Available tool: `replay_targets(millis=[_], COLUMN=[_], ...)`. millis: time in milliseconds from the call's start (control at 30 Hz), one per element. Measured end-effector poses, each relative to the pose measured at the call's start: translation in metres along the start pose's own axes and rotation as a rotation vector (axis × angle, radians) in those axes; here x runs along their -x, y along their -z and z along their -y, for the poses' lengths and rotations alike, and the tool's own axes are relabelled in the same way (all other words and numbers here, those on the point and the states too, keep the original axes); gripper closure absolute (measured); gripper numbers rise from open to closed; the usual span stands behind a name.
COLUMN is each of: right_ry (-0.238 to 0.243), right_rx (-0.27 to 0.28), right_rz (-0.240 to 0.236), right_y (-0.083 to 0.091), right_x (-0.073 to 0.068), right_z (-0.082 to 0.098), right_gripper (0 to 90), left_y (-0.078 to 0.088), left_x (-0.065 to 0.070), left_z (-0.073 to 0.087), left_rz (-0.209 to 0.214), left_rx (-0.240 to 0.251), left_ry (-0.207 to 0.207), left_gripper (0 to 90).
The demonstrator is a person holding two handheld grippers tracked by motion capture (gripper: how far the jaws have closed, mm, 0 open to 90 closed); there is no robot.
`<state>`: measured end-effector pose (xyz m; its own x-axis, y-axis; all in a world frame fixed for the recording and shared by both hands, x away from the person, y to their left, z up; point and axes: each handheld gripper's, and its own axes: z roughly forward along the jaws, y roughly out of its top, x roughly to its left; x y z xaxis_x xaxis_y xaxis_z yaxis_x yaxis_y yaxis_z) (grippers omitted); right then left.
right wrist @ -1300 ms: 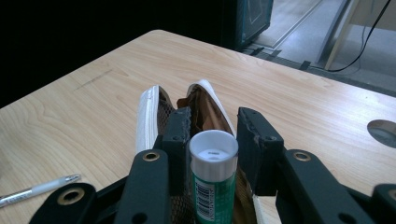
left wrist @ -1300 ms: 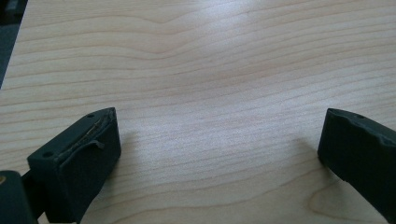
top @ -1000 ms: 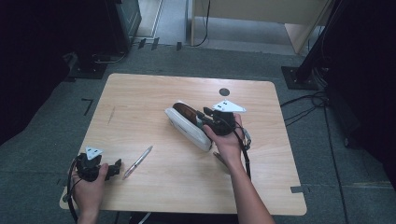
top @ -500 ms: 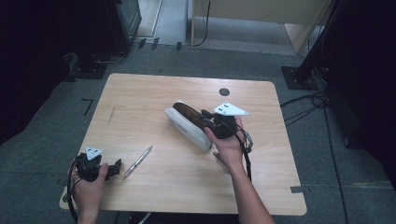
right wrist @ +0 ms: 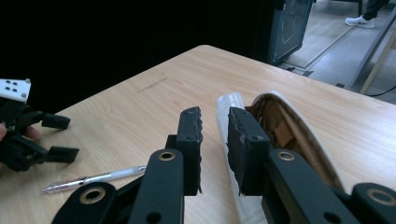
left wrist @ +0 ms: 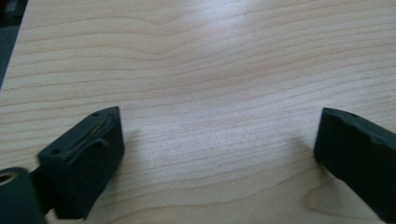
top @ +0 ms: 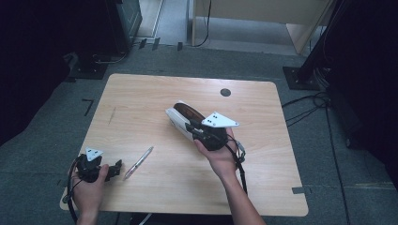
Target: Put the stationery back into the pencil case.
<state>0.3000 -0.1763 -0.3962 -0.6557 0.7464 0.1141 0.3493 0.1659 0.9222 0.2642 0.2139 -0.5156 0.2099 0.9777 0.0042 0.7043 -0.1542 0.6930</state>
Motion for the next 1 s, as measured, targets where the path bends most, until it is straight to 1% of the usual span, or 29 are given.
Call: replay_targets(millis=[33, 67, 133, 233, 300, 333, 367, 400, 433, 467, 500, 533, 633, 667, 700, 733, 833, 933, 1000], right_ry=[-0.003, -0.003, -0.007, -0.018, -0.024, -0.021, -0.024, -0.02, -0.025, -0.021, -0.023, -0.022, -0.024, -0.028, -0.036, -0.036, -0.046, -0.056, -0.065], right_rx=[-0.004, -0.008, -0.013, -0.02, -0.024, -0.026, -0.03, -0.031, -0.032, -0.032, -0.037, -0.043, -0.048, -0.05, -0.053, -0.053, -0.06, -0.066, -0.066], right_rz=[-0.001, -0.002, -0.007, -0.011, -0.013, -0.014, -0.012, -0.013, -0.017, -0.018, -0.015, -0.016, -0.015, -0.013, -0.012, -0.012, -0.012, -0.012, -0.01], right_y=[0.0, 0.001, 0.001, 0.002, 0.002, 0.002, 0.003, 0.003, 0.004, 0.004, 0.004, 0.004, 0.005, 0.005, 0.006, 0.006, 0.006, 0.008, 0.009], right_x=[-0.002, -0.003, -0.005, -0.008, -0.01, -0.01, -0.011, -0.012, -0.013, -0.013, -0.015, -0.015, -0.017, -0.017, -0.016, -0.016, -0.017, -0.018, -0.017], right_z=[0.002, 0.004, 0.009, 0.016, 0.022, 0.024, 0.026, 0.029, 0.031, 0.033, 0.035, 0.037, 0.043, 0.045, 0.049, 0.049, 0.055, 0.061, 0.064], right_gripper=[73.7, 73.5, 73.1, 72.8, 72.7, 72.6, 72.6, 72.6, 72.4, 72.3, 72.2, 72.2, 71.8, 71.8, 71.7, 71.7, 71.5, 71.3, 71.2], left_y=[0.002, 0.003, 0.004, 0.006, 0.007, 0.008, 0.009, 0.01, 0.011, 0.012, 0.013, 0.013, 0.014, 0.014, 0.013, 0.013, 0.009, 0.008, 0.007], left_x=[0.0, 0.0, 0.004, 0.015, 0.024, 0.029, 0.033, 0.037, 0.04, 0.042, 0.044, 0.046, 0.051, 0.051, 0.052, 0.053, 0.058, 0.063, 0.067], left_z=[0.0, -0.001, -0.002, -0.005, -0.007, -0.008, -0.008, -0.009, -0.009, -0.009, -0.009, -0.009, -0.01, -0.01, -0.009, -0.009, -0.008, -0.007, -0.006], left_rz=[0.003, 0.027, 0.059, 0.101, 0.142, 0.158, 0.174, 0.196, 0.228, 0.263, 0.288, 0.303, 0.321, 0.328, 0.338, 0.339, 0.349, 0.36, 0.364], left_rx=[0.004, 0.003, -0.001, 0.005, 0.008, 0.009, 0.011, 0.014, 0.016, 0.02, 0.019, 0.018, 0.032, 0.03, 0.028, 0.021, 0.008, 0.001, -0.011], left_ry=[0.01, 0.013, -0.006, -0.038, -0.078, -0.089, -0.112, -0.126, -0.135, -0.141, -0.151, -0.16, -0.16, -0.167, -0.169, -0.176, -0.194, -0.227, -0.266], left_gripper=[14.6, 18.0, 18.1, 18.8, 15.7, 14.9, 15.4, 15.7, 15.7, 15.8, 16.4, 17.9, 26.6, 29.8, 34.8, 34.8, 39.7, 46.1, 52.2])
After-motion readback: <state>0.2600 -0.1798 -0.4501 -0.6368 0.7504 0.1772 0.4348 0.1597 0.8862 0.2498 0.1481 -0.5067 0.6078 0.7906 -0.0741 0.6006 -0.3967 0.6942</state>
